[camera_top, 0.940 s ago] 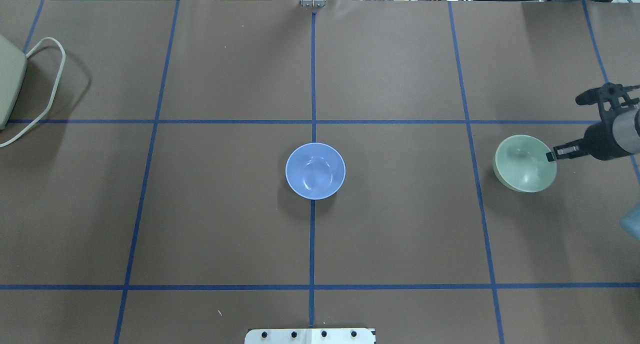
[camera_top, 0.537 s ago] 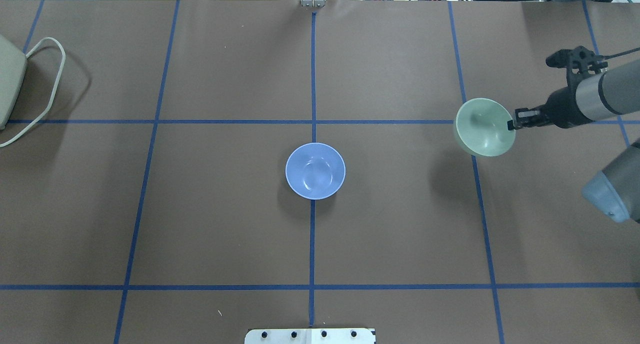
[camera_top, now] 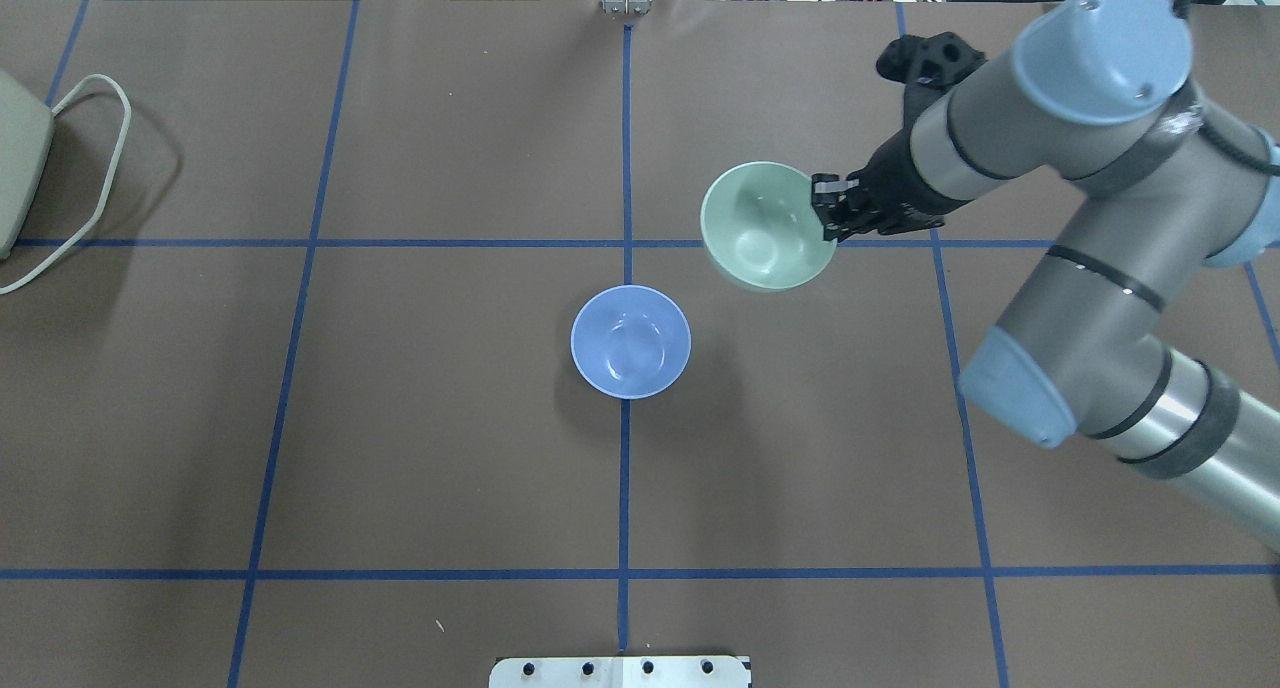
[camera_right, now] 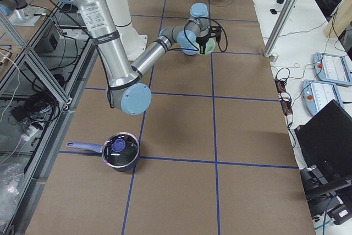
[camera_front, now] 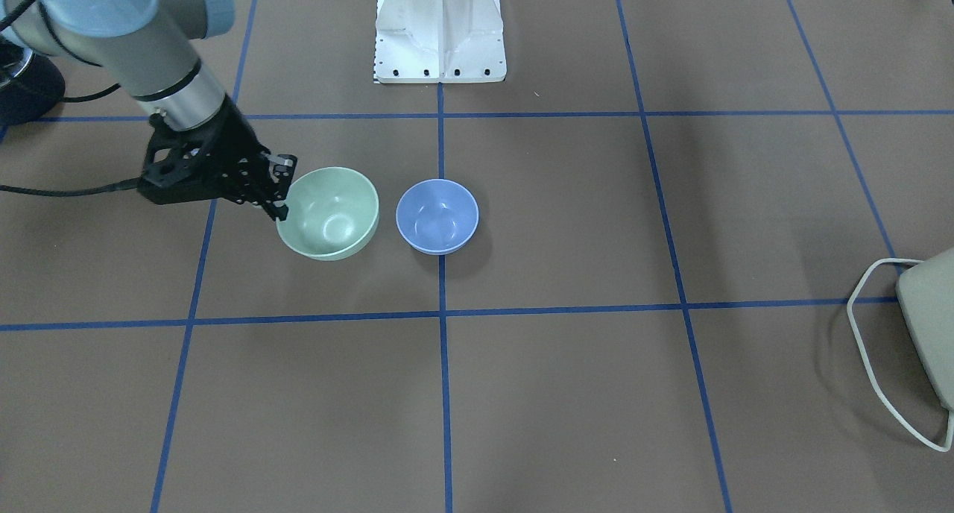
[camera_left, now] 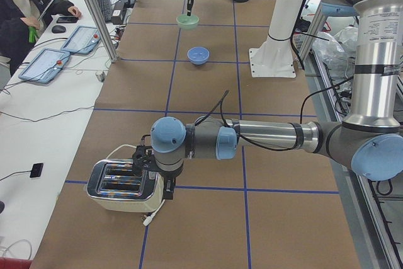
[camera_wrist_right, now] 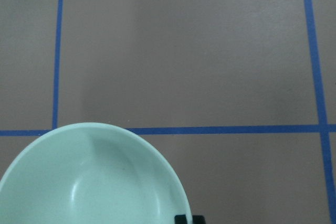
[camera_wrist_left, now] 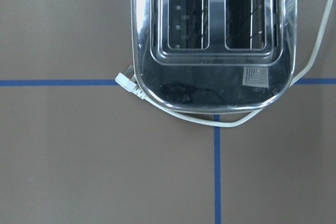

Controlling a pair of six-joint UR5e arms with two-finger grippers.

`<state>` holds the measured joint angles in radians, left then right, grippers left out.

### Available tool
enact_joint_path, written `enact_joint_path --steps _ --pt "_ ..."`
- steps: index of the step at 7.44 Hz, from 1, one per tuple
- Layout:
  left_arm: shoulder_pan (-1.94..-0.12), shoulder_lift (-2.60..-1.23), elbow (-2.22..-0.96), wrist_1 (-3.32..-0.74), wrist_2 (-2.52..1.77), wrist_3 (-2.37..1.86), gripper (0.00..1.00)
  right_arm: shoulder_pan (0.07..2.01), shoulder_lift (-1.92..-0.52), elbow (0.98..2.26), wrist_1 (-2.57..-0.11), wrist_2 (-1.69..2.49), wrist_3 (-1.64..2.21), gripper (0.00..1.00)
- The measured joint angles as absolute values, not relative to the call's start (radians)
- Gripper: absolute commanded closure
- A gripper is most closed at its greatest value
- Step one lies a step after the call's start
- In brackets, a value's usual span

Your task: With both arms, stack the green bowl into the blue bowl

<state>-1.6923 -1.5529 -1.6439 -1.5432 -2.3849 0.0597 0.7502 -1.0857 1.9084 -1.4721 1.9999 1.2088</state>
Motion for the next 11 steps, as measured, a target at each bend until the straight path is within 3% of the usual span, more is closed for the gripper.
enact_joint_path --steps 4,11 --pt "-1.687 -1.551 -1.641 -1.546 -2.381 0.058 0.01 0.496 -0.942 1.828 -1.525 1.736 1.414 1.0" --pt "-1.686 -1.539 -1.644 -1.546 -2.383 0.061 0.01 0.463 -0.923 1.714 -1.522 1.719 1.409 1.0"
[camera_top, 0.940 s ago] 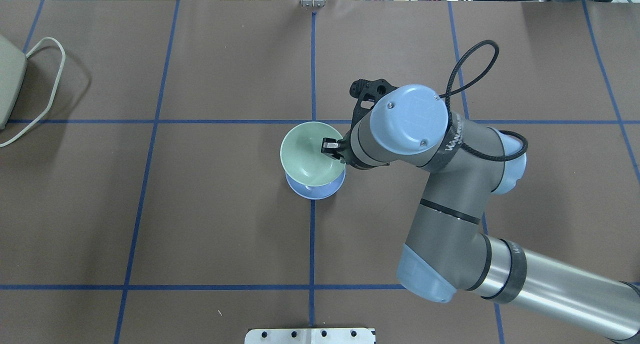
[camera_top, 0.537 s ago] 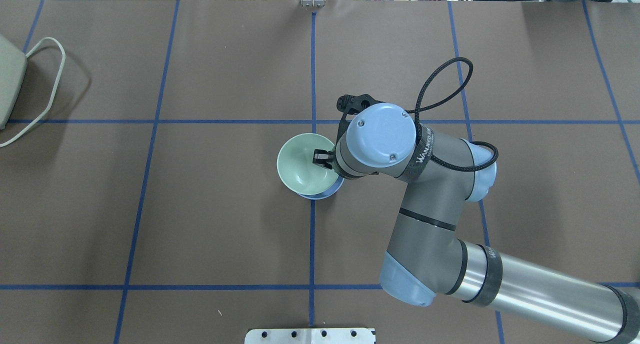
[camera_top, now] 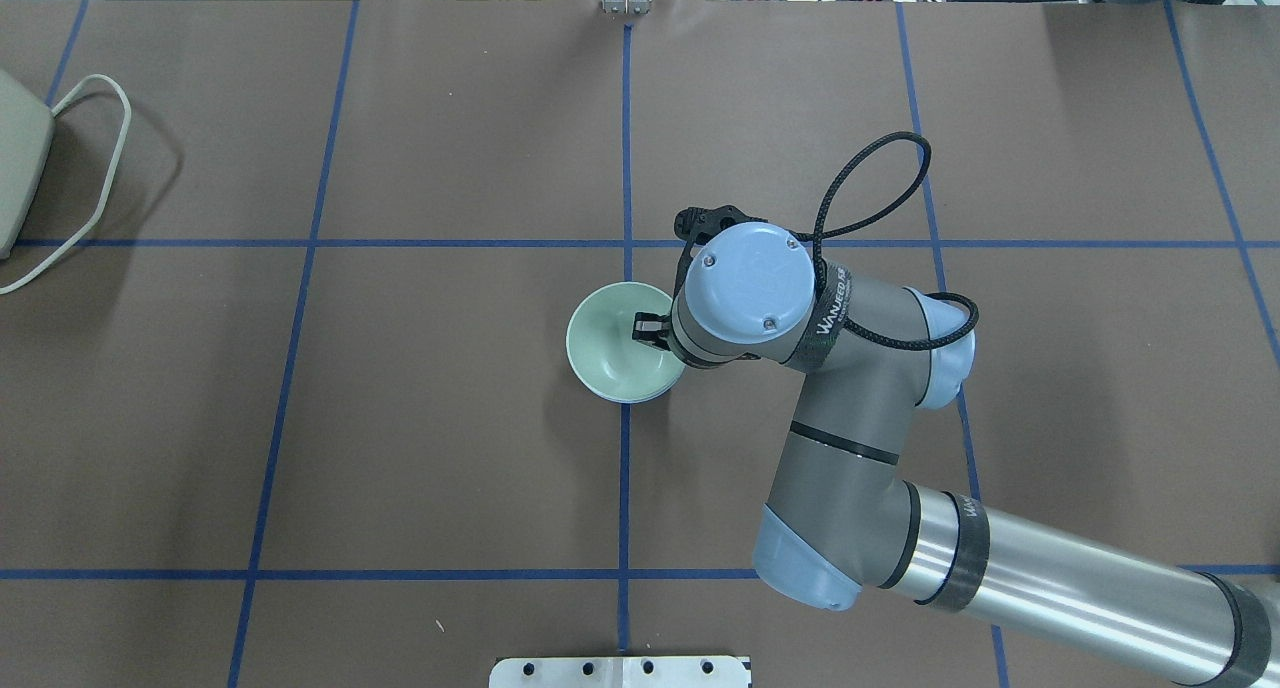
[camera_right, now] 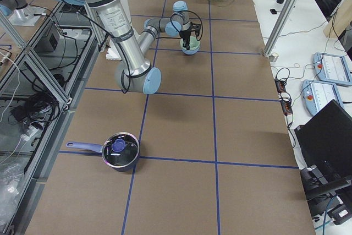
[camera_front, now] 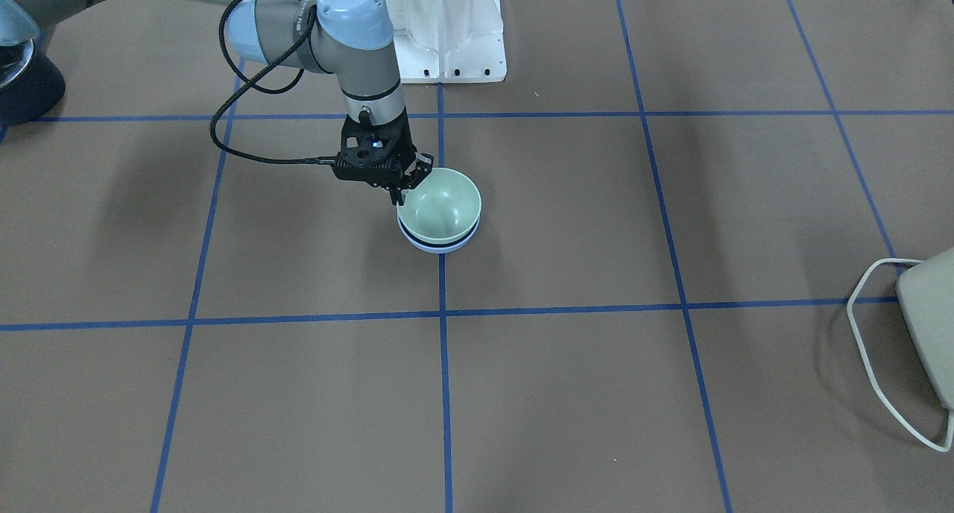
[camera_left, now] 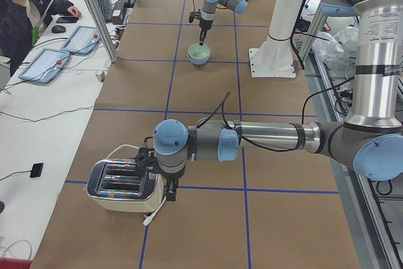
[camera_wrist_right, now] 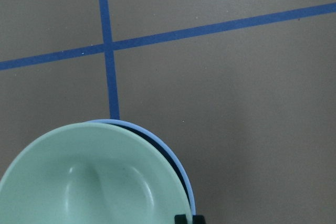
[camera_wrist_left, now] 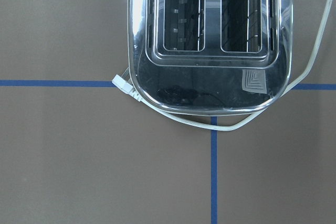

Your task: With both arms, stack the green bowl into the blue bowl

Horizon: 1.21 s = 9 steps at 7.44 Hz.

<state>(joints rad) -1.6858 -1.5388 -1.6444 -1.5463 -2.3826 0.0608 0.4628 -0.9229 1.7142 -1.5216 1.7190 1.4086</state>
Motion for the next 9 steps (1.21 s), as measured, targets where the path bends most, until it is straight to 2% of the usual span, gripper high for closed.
enact_joint_path --steps 8,9 --pt "-1.686 -1.539 -1.646 -1.546 -2.383 0.061 0.01 0.462 -0.926 1.705 -1.514 1.719 1.409 1.0" --pt "-1.686 -1.539 -1.646 -1.546 -2.383 0.061 0.01 0.462 -0.926 1.704 -1.514 1.719 1.409 0.86"
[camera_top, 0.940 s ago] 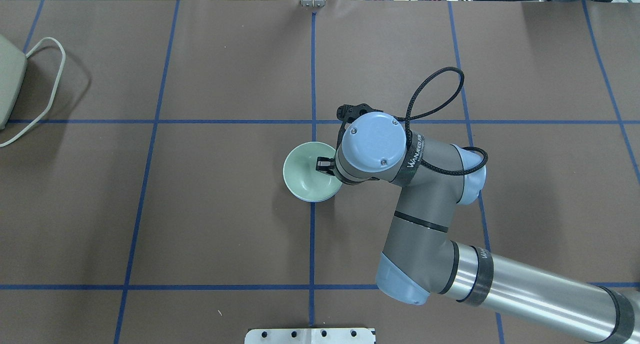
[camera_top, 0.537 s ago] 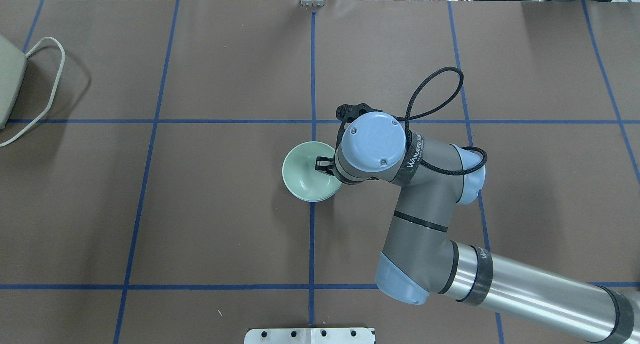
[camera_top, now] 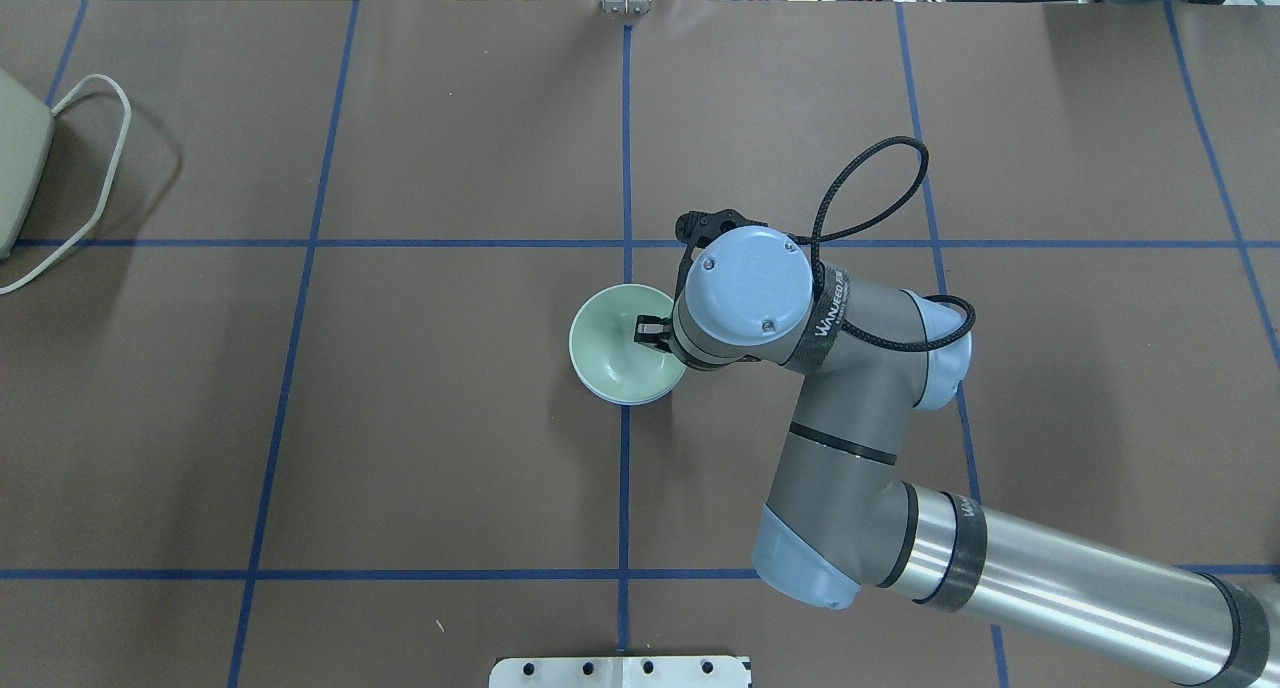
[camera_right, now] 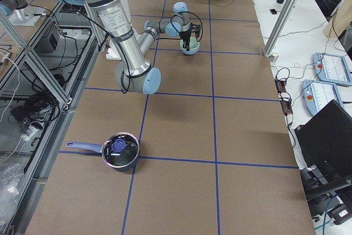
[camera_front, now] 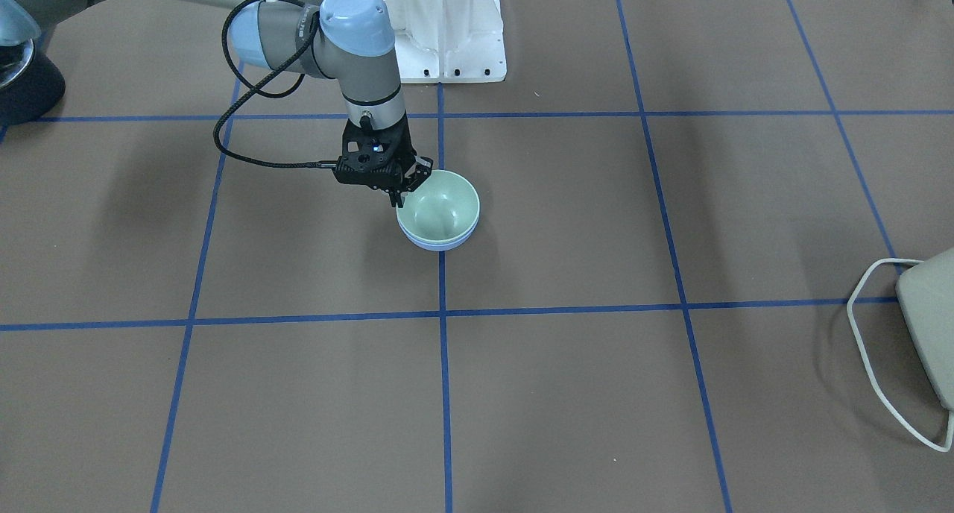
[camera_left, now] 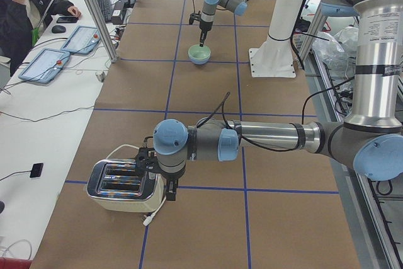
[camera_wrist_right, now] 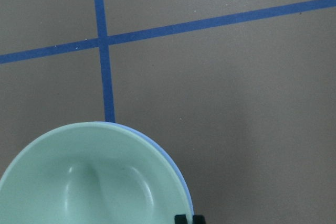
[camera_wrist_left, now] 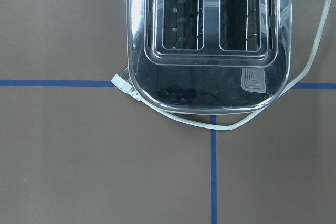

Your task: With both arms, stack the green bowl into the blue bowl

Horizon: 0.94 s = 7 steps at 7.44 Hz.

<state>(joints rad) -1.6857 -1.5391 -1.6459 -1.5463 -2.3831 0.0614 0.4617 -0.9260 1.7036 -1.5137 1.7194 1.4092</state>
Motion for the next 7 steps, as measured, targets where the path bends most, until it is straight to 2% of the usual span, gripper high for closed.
enact_joint_path --steps 1,2,7 --pt "-1.685 -1.539 -1.646 -1.546 -2.383 0.061 0.01 0.462 -0.925 1.703 -1.513 1.72 1.41 0.52" --pt "-1.685 -1.539 -1.646 -1.546 -2.384 0.061 0.01 0.462 -0.924 1.703 -1.513 1.72 1.412 0.01" --pt "-1.685 -1.539 -1.645 -1.545 -2.384 0.059 0.01 0.548 -0.929 1.716 -1.519 1.787 1.357 0.0"
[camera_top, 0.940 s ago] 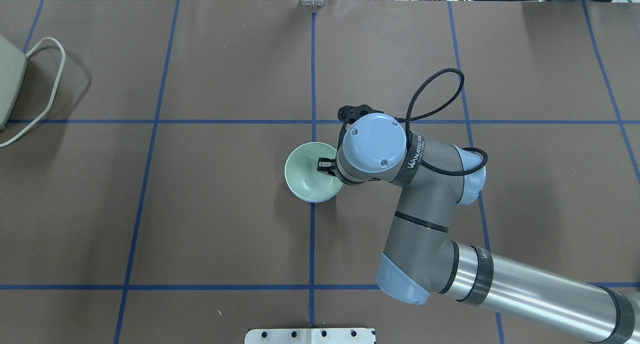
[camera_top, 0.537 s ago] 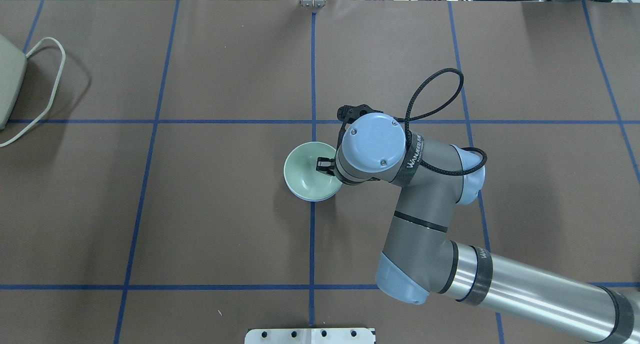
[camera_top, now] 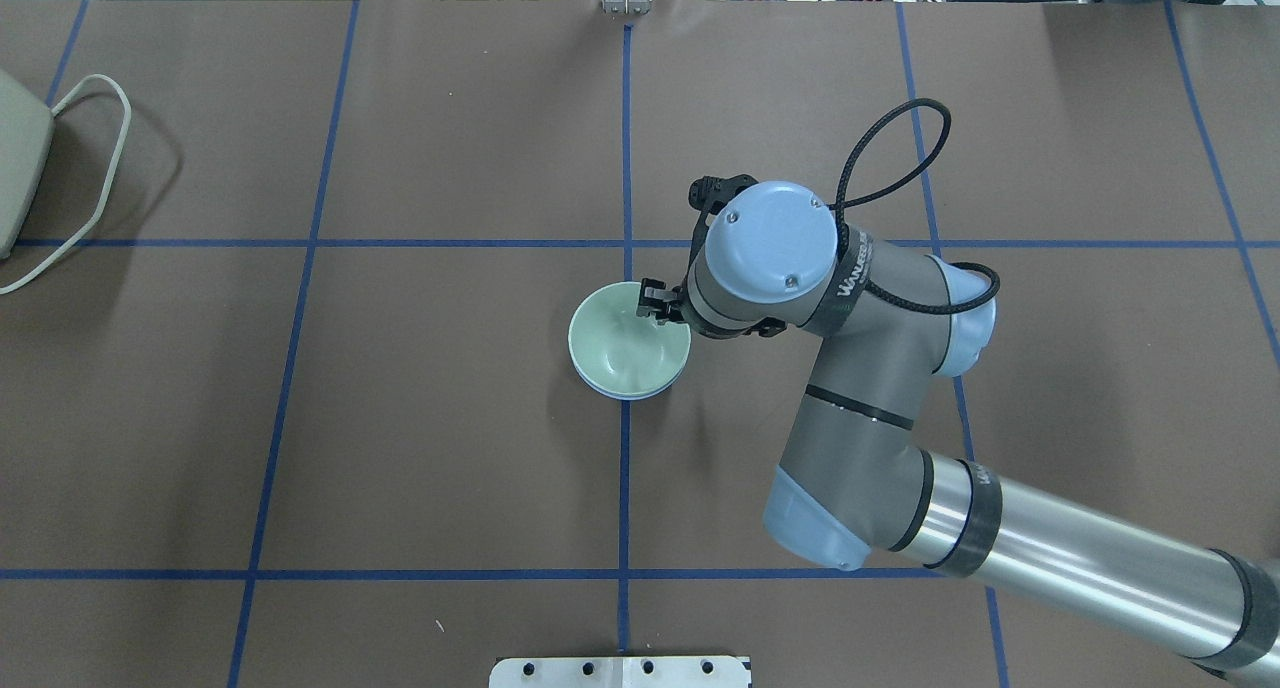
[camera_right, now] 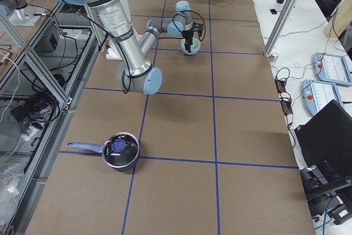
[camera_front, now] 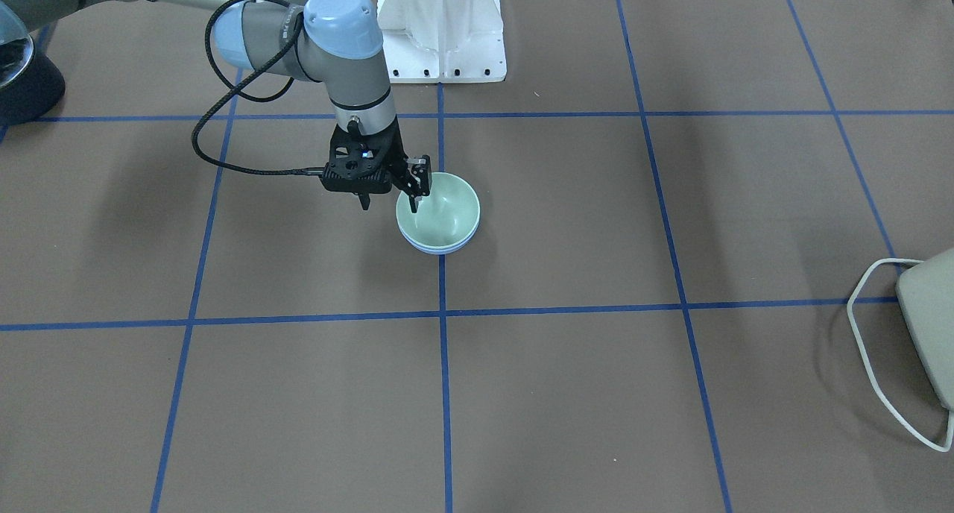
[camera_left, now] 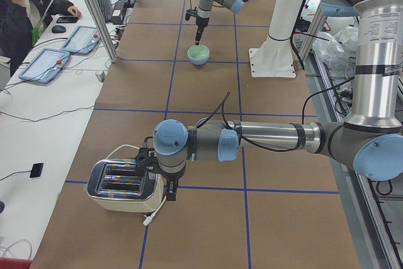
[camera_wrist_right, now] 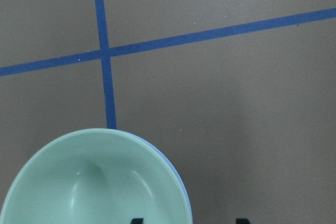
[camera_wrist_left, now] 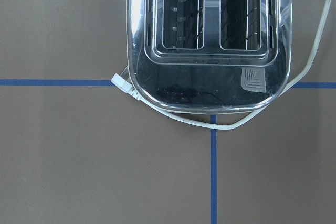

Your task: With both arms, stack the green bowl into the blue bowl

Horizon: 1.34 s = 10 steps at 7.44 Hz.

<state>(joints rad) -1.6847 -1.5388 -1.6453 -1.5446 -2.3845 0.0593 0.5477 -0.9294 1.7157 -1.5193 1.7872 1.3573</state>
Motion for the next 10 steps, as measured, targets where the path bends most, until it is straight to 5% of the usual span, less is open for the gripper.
enact_joint_path --steps 5,10 --pt "-1.625 -1.534 -1.699 -1.546 -2.383 -0.056 0.01 0.973 -1.122 1.716 -1.526 2.098 0.787 0.0" --pt "-1.609 -1.502 -1.712 -1.569 -2.385 -0.074 0.01 1.422 -1.555 1.714 -1.525 2.258 0.152 0.0"
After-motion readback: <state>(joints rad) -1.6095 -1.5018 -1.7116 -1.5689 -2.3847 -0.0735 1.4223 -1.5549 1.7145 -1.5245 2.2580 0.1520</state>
